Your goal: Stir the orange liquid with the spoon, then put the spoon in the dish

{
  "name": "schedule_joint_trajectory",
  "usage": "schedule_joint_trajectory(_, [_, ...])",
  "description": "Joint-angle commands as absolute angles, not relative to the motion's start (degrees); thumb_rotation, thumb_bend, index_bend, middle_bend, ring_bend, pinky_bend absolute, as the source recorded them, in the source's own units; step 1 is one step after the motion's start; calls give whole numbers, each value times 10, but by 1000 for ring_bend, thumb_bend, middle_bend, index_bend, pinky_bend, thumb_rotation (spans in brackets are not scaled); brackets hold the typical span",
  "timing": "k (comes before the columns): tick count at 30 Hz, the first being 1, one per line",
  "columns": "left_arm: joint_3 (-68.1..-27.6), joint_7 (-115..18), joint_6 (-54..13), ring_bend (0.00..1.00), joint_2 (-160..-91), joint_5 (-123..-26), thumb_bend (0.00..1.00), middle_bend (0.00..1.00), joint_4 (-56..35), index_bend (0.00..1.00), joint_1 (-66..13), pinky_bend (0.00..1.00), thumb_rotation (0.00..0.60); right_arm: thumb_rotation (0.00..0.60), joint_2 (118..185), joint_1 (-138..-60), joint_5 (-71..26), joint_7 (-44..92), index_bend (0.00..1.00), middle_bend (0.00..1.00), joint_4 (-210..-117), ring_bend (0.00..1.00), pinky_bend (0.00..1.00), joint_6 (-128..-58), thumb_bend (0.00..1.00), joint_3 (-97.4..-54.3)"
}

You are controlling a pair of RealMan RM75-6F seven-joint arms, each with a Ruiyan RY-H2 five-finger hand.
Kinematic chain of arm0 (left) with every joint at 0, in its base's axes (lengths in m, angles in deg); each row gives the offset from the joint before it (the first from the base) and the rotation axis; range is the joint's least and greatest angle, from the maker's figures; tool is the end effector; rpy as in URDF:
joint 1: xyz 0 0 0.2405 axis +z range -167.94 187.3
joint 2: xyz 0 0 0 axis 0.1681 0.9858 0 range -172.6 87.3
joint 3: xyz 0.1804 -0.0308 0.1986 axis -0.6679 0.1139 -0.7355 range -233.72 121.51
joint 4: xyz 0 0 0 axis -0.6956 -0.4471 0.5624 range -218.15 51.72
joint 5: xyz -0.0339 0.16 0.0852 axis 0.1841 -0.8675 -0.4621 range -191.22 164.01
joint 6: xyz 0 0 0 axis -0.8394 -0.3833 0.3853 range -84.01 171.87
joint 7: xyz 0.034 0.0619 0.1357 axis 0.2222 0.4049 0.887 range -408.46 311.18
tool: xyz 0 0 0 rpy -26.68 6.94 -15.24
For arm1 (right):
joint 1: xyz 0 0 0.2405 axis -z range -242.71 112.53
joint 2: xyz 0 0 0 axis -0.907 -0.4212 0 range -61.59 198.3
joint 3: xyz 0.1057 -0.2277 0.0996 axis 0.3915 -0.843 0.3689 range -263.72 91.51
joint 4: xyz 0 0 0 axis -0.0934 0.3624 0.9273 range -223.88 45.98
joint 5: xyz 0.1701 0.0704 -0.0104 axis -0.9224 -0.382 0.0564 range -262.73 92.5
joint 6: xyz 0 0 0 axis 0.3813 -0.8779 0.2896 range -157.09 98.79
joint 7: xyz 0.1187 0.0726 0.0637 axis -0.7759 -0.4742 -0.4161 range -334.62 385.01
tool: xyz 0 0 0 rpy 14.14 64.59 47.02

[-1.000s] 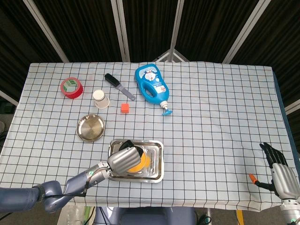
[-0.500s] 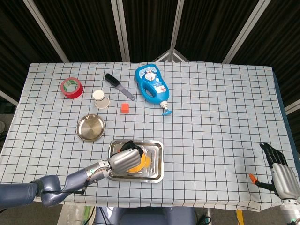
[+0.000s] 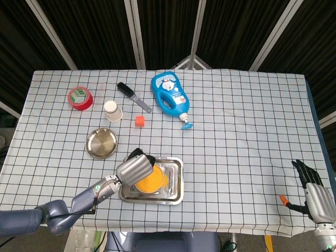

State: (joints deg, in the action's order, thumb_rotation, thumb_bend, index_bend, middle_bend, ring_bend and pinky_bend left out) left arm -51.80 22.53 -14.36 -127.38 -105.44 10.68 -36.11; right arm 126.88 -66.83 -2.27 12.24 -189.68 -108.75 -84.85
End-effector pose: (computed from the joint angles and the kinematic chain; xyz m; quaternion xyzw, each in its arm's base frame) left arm -0.0812 0.2979 0.0110 -0.8256 0.2212 -0.2760 0.4396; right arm -0.3164 -0.1637 0.1927 0.5245 -0.5277 0.4042 0.5321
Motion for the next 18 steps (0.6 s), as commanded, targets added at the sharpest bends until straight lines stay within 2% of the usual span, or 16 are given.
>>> schedule_joint_trajectory(1, [-488, 183, -189, 1000, -1290, -982, 716, 1000, 91, 804, -320, 1000, 600, 600, 1269, -668, -23, 122, 0, 0, -1897, 0, 0, -1087, 311, -848])
schedule_joint_trajectory(9, [-449, 130, -223, 1000, -1288, -854, 714, 1000, 44, 803, -274, 1000, 600, 600, 1270, -668, -24, 126, 0, 0, -1898, 0, 0, -1086, 312, -849])
schedule_joint_trajectory(14, [-442, 91, -221, 1000, -1291, -791, 711, 1000, 12, 798, -255, 1000, 600, 600, 1270, -667, -24, 128, 0, 0, -1898, 0, 0, -1088, 312, -849])
schedule_joint_trajectory(18, [-449, 70, -221, 1000, -1301, -780, 709, 1000, -26, 795, -249, 1000, 600, 600, 1270, -667, -24, 130, 0, 0, -1899, 0, 0, -1088, 311, -850])
